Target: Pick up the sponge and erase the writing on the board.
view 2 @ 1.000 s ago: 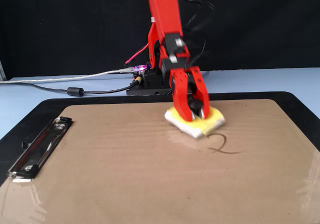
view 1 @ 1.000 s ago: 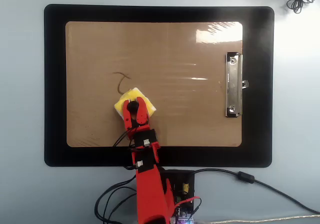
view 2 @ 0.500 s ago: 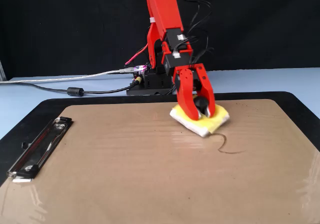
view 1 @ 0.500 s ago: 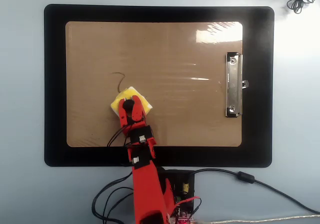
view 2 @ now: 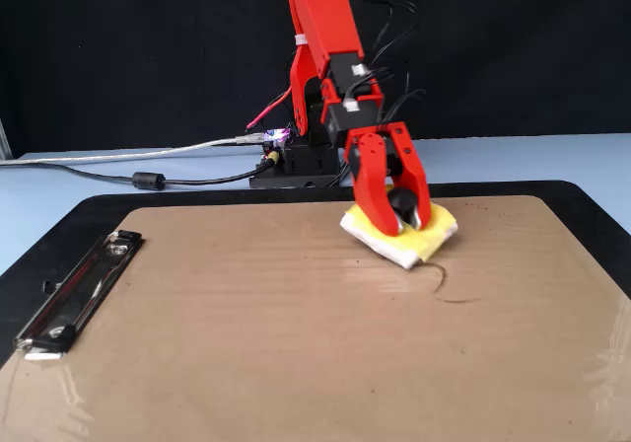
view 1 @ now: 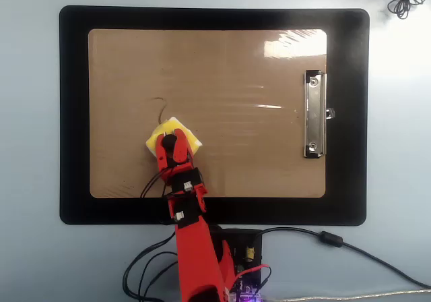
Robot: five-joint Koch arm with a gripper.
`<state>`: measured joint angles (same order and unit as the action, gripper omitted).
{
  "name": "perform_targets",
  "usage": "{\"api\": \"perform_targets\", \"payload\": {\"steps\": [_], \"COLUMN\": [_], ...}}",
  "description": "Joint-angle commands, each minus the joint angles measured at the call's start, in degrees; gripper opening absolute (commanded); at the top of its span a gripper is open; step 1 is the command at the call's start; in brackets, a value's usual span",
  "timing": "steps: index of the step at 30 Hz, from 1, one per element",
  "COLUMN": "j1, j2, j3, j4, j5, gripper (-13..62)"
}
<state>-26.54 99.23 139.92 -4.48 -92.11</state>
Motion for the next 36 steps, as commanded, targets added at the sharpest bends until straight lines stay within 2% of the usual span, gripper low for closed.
{"api": "perform_targets", "payload": {"steps": [1, 3, 5, 7, 11, 12, 15, 19, 21, 23, 26, 28, 30, 33, 36], "j1": [-1.8, -1.7, -1.6, -1.6, -1.0, -0.9, -1.0, 0.1, 1.3, 1.8, 1.9, 2.1, 1.8, 1.8, 2.5], "j2": [-11.1, -27.0, -31.2, -25.6, 1.1, 3.1, -8.7, -38.7, -43.4, -39.9, -15.7, -5.0, -1.6, -13.5, -33.7], "j3": [-10.0, -25.3, -32.4, -24.6, 2.6, 5.1, -4.8, -35.5, -43.1, -36.8, -10.3, 0.4, 4.9, -5.5, -25.6], "j4": [-2.6, -4.7, -4.2, -4.1, -4.1, -4.7, -5.1, -9.1, -8.7, -8.7, -8.6, -8.4, -9.1, -10.1, -13.9], "j5": [-1.8, -1.7, -1.6, -1.6, -1.5, -1.5, -1.7, -1.2, -1.1, -1.1, -1.0, -1.1, -1.1, -1.3, -1.1], "gripper": [-8.0, -8.0, -8.0, -8.0, -8.0, -8.0, -8.0, -7.9, -8.0, -8.0, -8.0, -8.0, -8.0, -8.0, -8.0]}}
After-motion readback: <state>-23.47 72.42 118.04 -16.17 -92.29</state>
